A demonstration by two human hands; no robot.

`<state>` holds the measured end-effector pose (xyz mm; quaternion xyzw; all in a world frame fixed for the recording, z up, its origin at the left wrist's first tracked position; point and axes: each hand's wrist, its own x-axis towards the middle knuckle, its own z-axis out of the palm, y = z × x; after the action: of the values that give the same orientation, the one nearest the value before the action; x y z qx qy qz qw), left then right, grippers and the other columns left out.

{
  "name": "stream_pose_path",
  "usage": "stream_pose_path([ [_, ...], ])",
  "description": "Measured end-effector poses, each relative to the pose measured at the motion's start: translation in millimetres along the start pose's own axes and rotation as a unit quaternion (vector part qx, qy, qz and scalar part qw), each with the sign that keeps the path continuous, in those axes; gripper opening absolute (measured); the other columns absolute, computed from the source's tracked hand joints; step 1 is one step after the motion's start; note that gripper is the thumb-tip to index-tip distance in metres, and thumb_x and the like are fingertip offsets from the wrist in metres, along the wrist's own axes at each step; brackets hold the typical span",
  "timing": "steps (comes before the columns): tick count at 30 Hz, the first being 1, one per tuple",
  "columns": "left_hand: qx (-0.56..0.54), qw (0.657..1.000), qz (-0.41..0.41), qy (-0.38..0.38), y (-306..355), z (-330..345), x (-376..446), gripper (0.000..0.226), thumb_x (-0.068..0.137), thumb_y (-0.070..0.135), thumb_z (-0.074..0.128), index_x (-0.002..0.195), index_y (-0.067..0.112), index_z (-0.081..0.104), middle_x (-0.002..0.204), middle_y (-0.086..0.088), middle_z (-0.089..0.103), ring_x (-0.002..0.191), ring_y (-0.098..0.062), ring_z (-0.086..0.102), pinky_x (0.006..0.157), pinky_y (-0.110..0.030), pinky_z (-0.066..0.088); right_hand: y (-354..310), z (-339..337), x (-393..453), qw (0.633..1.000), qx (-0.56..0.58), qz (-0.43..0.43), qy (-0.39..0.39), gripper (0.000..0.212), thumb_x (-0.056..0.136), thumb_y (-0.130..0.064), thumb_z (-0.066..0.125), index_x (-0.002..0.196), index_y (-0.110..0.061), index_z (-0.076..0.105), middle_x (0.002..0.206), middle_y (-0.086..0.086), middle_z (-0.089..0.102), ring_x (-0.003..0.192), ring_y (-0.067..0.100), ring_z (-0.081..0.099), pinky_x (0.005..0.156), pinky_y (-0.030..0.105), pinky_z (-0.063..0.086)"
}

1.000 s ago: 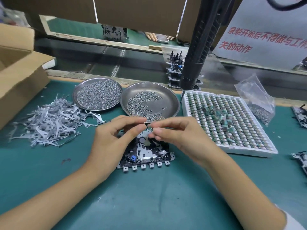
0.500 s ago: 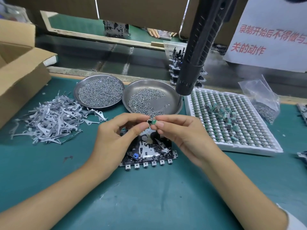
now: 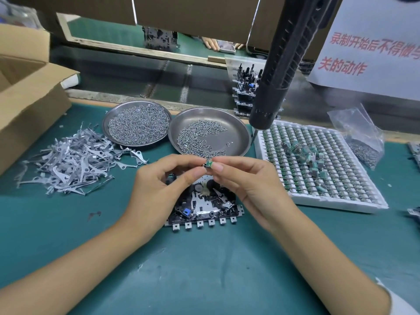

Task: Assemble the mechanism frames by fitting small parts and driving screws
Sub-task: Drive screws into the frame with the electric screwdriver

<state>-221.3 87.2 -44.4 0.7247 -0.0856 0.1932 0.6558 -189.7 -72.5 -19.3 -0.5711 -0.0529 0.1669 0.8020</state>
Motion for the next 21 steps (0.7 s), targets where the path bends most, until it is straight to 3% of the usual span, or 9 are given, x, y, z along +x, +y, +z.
stream_pose_path([
  [9, 0.002, 1.000, -0.009, -0.013, -0.4, -0.5, -0.2, 0.016, 0.075, 0.023, 0.069, 0.090, 0.026, 0.072, 0.088, 0.009, 0.074, 0.083, -0.009, 0.068, 0.079, -0.020, 0.052, 1.0, 0.5, -1.5, 0.998, -0.046, -0.033, -0.004, 0.012, 0.066, -0.014, 0.076, 0.078, -0.011, 0.076, 0.078, 0.009, 0.074, 0.077, 0.016, 0.071, 0.069, 0.020, 0.054],
  [21, 0.044, 0.999, 0.026, -0.015, -3.6, -2.6, 0.7, 0.020, 0.074, 0.031, 0.073, 0.092, 0.040, 0.068, 0.087, 0.008, 0.065, 0.084, -0.007, 0.062, 0.079, -0.020, 0.049, -0.1, -4.3, -0.4, 0.990, -0.122, -0.036, -0.067, 0.022, 0.069, -0.019, 0.074, 0.090, -0.014, 0.077, 0.084, 0.010, 0.075, 0.079, 0.017, 0.071, 0.070, 0.019, 0.054],
])
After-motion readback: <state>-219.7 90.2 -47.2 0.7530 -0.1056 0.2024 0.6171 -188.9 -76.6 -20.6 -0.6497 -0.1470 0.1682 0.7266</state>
